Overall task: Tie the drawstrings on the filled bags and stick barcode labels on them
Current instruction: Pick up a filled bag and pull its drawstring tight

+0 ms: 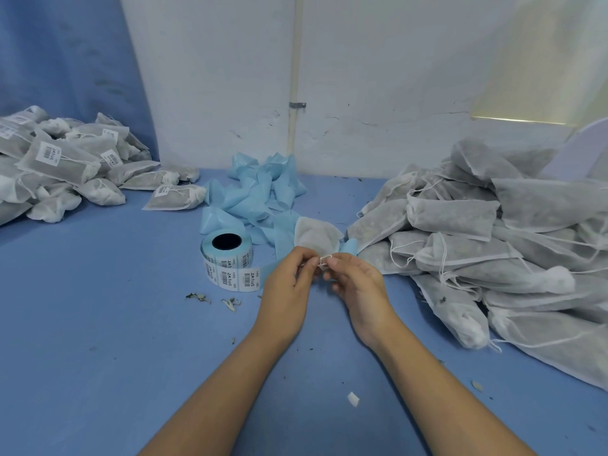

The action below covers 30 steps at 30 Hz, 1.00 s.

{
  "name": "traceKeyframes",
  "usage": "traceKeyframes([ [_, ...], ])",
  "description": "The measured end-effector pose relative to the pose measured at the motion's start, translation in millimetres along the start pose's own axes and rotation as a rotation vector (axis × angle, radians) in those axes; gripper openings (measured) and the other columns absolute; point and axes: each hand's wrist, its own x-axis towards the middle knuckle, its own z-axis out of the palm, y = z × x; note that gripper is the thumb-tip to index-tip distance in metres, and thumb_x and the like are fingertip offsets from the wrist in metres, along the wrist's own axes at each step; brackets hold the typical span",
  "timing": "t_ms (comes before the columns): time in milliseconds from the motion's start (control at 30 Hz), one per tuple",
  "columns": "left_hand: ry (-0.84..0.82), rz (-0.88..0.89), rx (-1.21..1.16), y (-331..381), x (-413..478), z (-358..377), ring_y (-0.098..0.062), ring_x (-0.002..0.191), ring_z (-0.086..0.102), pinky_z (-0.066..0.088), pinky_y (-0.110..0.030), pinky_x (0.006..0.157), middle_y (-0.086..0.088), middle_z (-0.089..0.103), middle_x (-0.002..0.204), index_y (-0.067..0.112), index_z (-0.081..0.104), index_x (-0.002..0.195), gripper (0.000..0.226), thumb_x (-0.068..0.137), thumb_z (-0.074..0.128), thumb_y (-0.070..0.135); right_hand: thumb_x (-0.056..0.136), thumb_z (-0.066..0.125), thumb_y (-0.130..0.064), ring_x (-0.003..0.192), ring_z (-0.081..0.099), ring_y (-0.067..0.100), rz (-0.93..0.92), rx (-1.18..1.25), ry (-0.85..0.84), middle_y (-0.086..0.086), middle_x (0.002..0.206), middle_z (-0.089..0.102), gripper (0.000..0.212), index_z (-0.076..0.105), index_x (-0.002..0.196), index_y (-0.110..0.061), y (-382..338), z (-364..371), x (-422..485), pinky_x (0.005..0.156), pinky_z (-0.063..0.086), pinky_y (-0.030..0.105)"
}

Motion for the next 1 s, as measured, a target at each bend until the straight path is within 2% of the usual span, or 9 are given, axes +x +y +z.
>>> traceKeyframes([
  [133,-0.010,-0.023,-0.014,0,0,1,0.005,0.070,0.054,0.040,-0.007,0.068,0.005,0.062,0.078,0.010,0.060,0.090,0.014,0.098,0.048,0.012,0.089,0.055,-0.006,0.062,0.061,0.005,0.006,0.058,0.003,-0.002,0.068,0.066,0.014,0.063,0.078,-0.009,-1,-1,0,0.062,0.039,0.018],
  [367,0.024,-0.081,0.049,-3,3,0,0.002,0.066,0.052,0.039,-0.008,0.066,0.002,0.061,0.076,0.007,0.061,0.091,0.014,0.097,0.050,0.012,0.089,0.056,-0.007,0.063,0.056,0.009,0.027,0.184,0.079,-0.003,0.071,0.066,0.006,0.061,0.087,-0.006,0,-6,6,0.066,0.042,0.021],
  [500,0.056,-0.108,0.060,-5,3,1,-0.006,0.072,0.056,0.041,-0.010,0.066,-0.003,0.065,0.082,0.007,0.063,0.091,0.012,0.096,0.052,0.011,0.088,0.057,-0.005,0.061,0.056,0.007,0.036,0.226,0.093,-0.002,0.072,0.066,0.007,0.063,0.085,-0.005,0,-7,6,0.061,0.046,0.016],
  [633,0.063,-0.111,0.133,-8,3,1,-0.003,0.083,0.057,0.042,-0.012,0.073,0.006,0.064,0.089,0.016,0.065,0.093,0.011,0.095,0.054,0.015,0.087,0.058,-0.005,0.060,0.055,0.007,0.029,0.226,0.087,-0.003,0.071,0.066,0.007,0.064,0.083,-0.005,2,-7,6,0.059,0.046,0.014],
  [700,0.054,-0.105,0.299,-10,4,0,-0.004,0.093,0.050,0.042,-0.021,0.082,0.005,0.059,0.100,0.024,0.064,0.098,0.013,0.091,0.056,0.017,0.081,0.061,-0.008,0.061,0.054,0.007,0.032,0.212,0.063,-0.003,0.070,0.065,0.003,0.064,0.080,-0.006,0,-7,6,0.059,0.045,0.015],
  [800,0.011,0.028,0.459,-9,1,0,-0.009,0.105,0.041,0.039,-0.026,0.093,-0.002,0.054,0.112,0.018,0.061,0.108,0.037,0.078,0.053,-0.002,0.069,0.064,-0.015,0.061,0.055,0.008,0.103,0.303,0.003,-0.002,0.069,0.062,0.004,0.064,0.070,-0.012,-3,-7,5,0.057,0.046,0.017],
  [900,-0.075,0.241,0.610,-8,-2,2,-0.022,0.099,0.047,0.044,-0.037,0.081,-0.005,0.056,0.099,0.007,0.060,0.104,0.034,0.076,0.051,-0.010,0.065,0.070,-0.012,0.061,0.055,0.009,0.197,0.406,-0.124,0.000,0.071,0.057,0.010,0.060,0.065,-0.013,-3,-3,2,0.056,0.048,0.019],
  [1000,-0.045,0.210,0.609,-8,0,-2,-0.020,0.093,0.048,0.046,-0.041,0.071,-0.003,0.048,0.102,0.009,0.058,0.108,0.032,0.079,0.054,-0.006,0.048,0.086,-0.016,0.062,0.056,0.010,0.225,0.440,-0.259,0.000,0.070,0.055,0.034,0.056,0.066,-0.013,-3,1,-1,0.058,0.049,0.020],
])
